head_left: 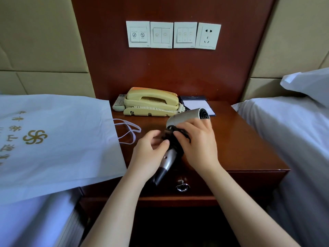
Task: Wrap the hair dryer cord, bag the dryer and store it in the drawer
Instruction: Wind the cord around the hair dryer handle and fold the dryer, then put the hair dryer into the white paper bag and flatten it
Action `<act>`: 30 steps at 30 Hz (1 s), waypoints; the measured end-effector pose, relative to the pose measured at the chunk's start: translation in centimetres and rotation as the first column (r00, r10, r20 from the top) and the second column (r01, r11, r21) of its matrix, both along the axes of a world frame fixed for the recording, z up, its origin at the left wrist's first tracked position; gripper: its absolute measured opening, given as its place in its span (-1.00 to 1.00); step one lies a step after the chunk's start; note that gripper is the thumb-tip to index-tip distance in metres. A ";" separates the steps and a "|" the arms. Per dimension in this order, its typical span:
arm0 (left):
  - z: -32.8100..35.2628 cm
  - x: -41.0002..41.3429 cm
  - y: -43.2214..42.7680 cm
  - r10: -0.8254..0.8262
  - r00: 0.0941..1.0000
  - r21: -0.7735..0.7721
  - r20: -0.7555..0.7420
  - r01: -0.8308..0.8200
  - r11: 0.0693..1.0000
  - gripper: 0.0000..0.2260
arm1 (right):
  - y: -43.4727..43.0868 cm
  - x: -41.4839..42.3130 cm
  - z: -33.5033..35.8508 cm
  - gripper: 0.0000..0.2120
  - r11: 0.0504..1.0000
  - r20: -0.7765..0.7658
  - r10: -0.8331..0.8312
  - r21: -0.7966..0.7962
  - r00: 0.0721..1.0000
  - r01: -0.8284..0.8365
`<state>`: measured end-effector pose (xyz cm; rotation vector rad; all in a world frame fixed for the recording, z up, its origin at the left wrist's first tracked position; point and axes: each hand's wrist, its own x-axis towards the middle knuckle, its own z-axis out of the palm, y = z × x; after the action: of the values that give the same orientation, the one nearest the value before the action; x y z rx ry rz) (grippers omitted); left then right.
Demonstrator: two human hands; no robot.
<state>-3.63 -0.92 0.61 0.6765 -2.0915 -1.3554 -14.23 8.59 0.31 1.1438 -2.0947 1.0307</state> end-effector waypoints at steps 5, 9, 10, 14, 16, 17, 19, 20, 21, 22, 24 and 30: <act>-0.9 -0.6 0.6 -0.042 0.982 -0.115 0.184 0.064 0.991 -0.40 | 1.4 -1.8 -1.0 -0.96 0.996 0.312 -0.021 -0.073 0.950 0.046; -1.1 -1.9 1.1 -0.044 0.982 -0.134 0.182 0.069 0.989 -0.41 | 2.0 -2.1 -1.0 -0.92 0.994 0.451 0.010 -0.104 0.893 0.041; -1.0 -2.3 1.3 -0.055 0.984 -0.121 0.167 0.075 0.990 -0.42 | 2.1 -2.2 -0.9 -0.91 0.992 0.475 0.013 -0.117 0.880 0.048; -1.2 -4.1 2.3 -0.090 0.989 -0.092 0.114 0.100 0.991 -0.49 | 2.8 -3.0 -0.8 -0.84 0.990 0.487 0.006 -0.126 0.873 0.064; -1.4 -5.2 3.0 -0.124 0.987 -0.060 0.104 0.131 0.990 -0.51 | 3.1 -3.8 -0.9 -0.79 0.993 0.478 -0.001 -0.104 0.878 0.057; -1.6 -5.7 3.3 -0.149 0.983 -0.043 0.104 0.154 0.987 -0.51 | 3.2 -4.2 -1.0 -0.75 0.994 0.484 -0.006 -0.089 0.875 0.056; -1.9 -6.5 3.9 -0.191 0.976 -0.040 0.109 0.196 0.980 -0.49 | 3.5 -5.1 -1.4 -0.64 0.997 0.510 -0.015 -0.061 0.860 0.054; -1.9 -6.7 4.2 -0.199 0.973 -0.050 0.113 0.206 0.977 -0.49 | 3.7 -5.5 -1.5 -0.61 0.997 0.516 -0.017 -0.050 0.856 0.050; -2.0 -6.9 4.4 -0.199 0.973 -0.059 0.116 0.207 0.977 -0.49 | 3.8 -5.7 -1.6 -0.60 0.998 0.520 -0.016 -0.044 0.854 0.045; -1.9 -7.0 4.5 -0.193 0.974 -0.066 0.118 0.202 0.977 -0.50 | 3.9 -5.9 -1.7 -0.59 0.998 0.523 -0.012 -0.040 0.852 0.039; -1.7 -6.9 4.5 -0.173 0.977 -0.086 0.122 0.184 0.979 -0.53 | 4.1 -5.8 -1.7 -0.60 0.999 0.516 -0.013 -0.030 0.857 0.033; -0.4 -2.8 4.8 -0.145 0.981 -0.164 0.129 0.165 0.972 -0.63 | 4.9 -3.1 -0.5 -0.86 0.991 0.314 -0.002 -0.128 0.949 0.044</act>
<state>-6.43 3.86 0.22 0.5387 -2.3666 -1.2200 -17.38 13.45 -0.16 0.9357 -2.2307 1.3963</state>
